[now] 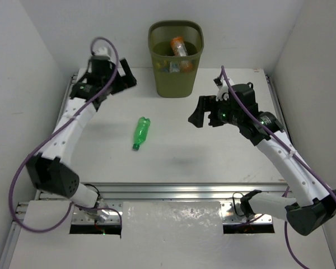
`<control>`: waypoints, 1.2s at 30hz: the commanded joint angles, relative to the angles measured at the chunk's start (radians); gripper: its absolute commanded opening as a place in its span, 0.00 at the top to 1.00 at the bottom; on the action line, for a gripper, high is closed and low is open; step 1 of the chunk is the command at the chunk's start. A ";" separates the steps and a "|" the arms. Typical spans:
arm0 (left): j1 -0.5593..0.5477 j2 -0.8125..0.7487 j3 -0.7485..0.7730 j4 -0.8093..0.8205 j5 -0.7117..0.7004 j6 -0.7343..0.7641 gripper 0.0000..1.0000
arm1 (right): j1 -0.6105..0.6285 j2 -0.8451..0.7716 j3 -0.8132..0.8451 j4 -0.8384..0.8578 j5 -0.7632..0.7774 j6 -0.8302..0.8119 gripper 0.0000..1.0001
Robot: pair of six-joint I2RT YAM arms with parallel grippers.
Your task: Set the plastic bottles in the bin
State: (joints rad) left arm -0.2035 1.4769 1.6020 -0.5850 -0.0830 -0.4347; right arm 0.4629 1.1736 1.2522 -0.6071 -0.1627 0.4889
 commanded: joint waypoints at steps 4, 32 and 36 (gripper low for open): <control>-0.033 0.170 -0.171 -0.124 0.146 0.048 0.04 | -0.001 -0.029 -0.092 0.053 -0.029 0.031 0.01; -0.185 0.171 0.062 -0.040 -0.098 -0.044 0.91 | -0.004 -0.032 -0.123 0.044 0.045 -0.029 0.01; -0.183 0.135 0.227 0.138 0.055 -0.038 0.91 | -0.010 -0.003 -0.099 0.043 0.057 -0.021 0.01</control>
State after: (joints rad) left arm -0.3878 1.6836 1.6966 -0.6262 -0.1081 -0.4549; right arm 0.4599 1.1477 1.1149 -0.5819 -0.1307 0.4709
